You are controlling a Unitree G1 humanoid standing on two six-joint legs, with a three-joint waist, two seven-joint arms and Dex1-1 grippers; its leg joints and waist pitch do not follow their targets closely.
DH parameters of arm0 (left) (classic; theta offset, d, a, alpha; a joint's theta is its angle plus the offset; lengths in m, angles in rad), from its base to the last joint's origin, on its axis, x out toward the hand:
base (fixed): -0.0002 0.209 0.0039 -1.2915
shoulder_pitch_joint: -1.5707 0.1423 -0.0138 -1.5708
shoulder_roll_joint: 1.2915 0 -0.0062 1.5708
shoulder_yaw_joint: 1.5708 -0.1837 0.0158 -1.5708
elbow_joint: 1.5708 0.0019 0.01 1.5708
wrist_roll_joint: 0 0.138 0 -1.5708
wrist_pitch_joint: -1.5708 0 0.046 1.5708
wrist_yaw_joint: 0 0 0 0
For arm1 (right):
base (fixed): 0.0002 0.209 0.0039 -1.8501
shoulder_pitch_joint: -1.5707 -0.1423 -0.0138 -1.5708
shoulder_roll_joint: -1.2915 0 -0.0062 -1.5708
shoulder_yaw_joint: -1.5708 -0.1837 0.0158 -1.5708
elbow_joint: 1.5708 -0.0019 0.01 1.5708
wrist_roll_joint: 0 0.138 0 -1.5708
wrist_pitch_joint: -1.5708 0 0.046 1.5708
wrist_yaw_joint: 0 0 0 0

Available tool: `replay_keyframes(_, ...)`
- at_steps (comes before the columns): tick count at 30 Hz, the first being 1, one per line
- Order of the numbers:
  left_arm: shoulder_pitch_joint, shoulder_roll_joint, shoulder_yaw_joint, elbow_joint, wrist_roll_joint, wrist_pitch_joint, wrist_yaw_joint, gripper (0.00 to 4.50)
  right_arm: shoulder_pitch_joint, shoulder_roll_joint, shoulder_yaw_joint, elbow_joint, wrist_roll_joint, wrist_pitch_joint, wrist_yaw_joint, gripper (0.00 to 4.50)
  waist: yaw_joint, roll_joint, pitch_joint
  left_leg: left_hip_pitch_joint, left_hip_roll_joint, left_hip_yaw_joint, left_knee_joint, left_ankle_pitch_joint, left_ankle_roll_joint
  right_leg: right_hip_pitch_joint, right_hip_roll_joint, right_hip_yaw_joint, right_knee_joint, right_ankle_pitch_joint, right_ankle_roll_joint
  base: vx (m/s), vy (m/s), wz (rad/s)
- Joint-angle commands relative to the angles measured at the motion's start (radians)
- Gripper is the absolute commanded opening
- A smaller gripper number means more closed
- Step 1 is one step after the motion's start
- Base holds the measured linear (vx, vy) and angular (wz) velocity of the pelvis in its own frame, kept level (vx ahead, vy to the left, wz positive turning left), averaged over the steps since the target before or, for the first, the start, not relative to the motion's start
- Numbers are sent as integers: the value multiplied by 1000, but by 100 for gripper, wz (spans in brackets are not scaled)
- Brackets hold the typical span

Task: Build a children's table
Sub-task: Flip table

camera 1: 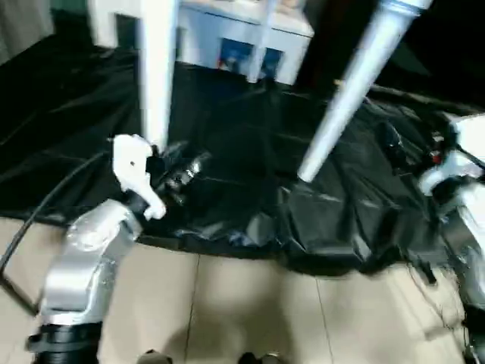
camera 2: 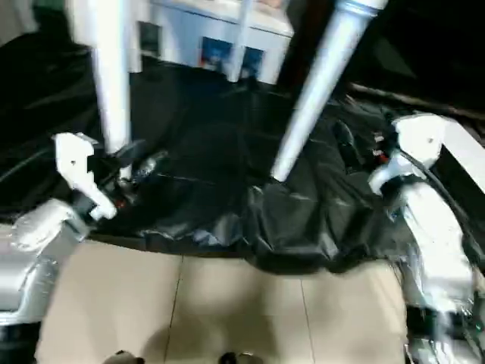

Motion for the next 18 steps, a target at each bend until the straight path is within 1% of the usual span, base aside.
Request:
replay_keyframes(1,12,-20,-31,5,20,22,40,273,-69,-4,-1,129,4,-29,13,448,23,-45,-58,41,6,15,-15,-500,-25,-35,-29,101,-142,-759,112,-16,-118,16)
replay_keyframes(2,7,-25,-41,0,24,27,46,273,-97,-8,1,174,-1,-47,24,448,30,-19,-33,20,-33,-53,104,-161,-3,-61,-122,181,-263,-1133,73,43,-105,-8)
replay_keyframes(3,1,-31,-52,-2,34,15,52,273,-131,-14,6,232,-5,-68,47,448,31,-20,-51,-28,-43,-76,92,-113,0,15,-128,179,-227,-1041,60,55,-109,-4)
replay_keyframes(4,-3,-37,-58,-7,38,5,55,273,-156,-18,8,268,-6,-78,67,448,52,0,-46,-12,-11,-66,-11,-104,-29,27,-80,124,-180,-699,-3,0,0,0)
replay_keyframes(5,-3,-38,-59,-10,38,4,56,273,-160,-19,8,275,-6,-80,71,448,48,12,-49,21,-2,-60,-33,-114,-35,5,-39,94,-157,-446,-48,-55,-41,25)
replay_keyframes(6,-10,-55,-62,-16,48,-8,80,273,-204,-21,7,331,-7,-96,93,448,27,26,-34,50,5,-36,-70,-186,18,-12,12,62,-141,-51,-157,-117,-39,21)
replay_keyframes(7,-10,-70,-65,-20,61,-10,101,273,-239,-25,14,382,-27,-126,82,448,22,36,-20,40,7,-37,-83,-275,18,-7,10,59,-154,-133,-162,-117,-39,21)
replay_keyframes(8,-6,-79,-66,-25,70,-13,112,273,-257,-27,19,413,-42,-148,73,448,13,34,-12,36,7,-37,-84,-394,-14,-9,-3,59,-171,-292,-144,-96,21,-3)
replay_keyframes(9,-6,-79,-66,-25,70,-13,112,273,-257,-27,19,413,-42,-148,73,448,14,32,-13,37,5,-37,-83,-409,-21,-9,-9,58,-179,-334,-127,-67,29,0)
replay_keyframes(10,4,-87,-65,-29,74,-18,123,273,-249,-21,17,395,-38,-130,61,448,16,35,-8,36,3,-34,-87,-397,-22,-12,-14,62,-193,-366,-98,-67,29,0)
replay_keyframes(11,16,-96,-68,-32,86,-30,139,273,-237,-15,19,383,-47,-116,42,448,11,28,-10,28,3,-33,-93,-363,-17,-3,-17,63,-198,-361,-80,0,0,0)
replay_keyframes(12,26,-97,-74,-33,98,-42,144,273,-219,-15,28,364,-66,-105,20,448,12,30,-6,19,4,-34,-99,-330,-18,0,-19,62,-201,-354,-61,0,0,0)
replay_keyframes(13,46,-101,-78,-36,97,-62,141,273,-171,-8,35,305,-59,-101,29,448,8,18,-16,18,4,-33,-97,-306,-13,6,-19,62,-202,-341,-56,0,0,0)
replay_keyframes(14,62,-106,-74,-35,95,-81,142,273,-124,0,40,239,-53,-91,32,448,12,4,-30,18,7,-29,-95,-264,-4,13,-23,64,-201,-315,-49,0,0,0)
replay_keyframes(15,75,-108,-70,-35,96,-97,148,273,-84,7,46,183,-52,-81,31,448,14,9,-26,15,7,-29,-96,-237,0,11,-24,65,-198,-290,-47,0,0,0)
replay_keyframes(16,92,-108,-68,-32,95,-122,143,273,-30,21,50,108,-47,-70,28,448,9,-12,-38,19,12,-27,-97,-247,8,13,-21,63,-199,-304,-48,0,0,0)
replay_keyframes(17,99,-106,-68,-30,93,-133,137,273,-7,28,50,77,-44,-66,27,448,13,-5,-33,22,13,-29,-101,-293,0,14,-25,61,-200,-360,-39,0,0,0)
replay_keyframes(18,107,-105,-70,-30,108,-150,143,273,9,30,54,66,-50,-81,32,448,-2,0,-30,48,15,-35,-107,-477,-25,15,-18,43,-220,-556,-23,54,8,-11)
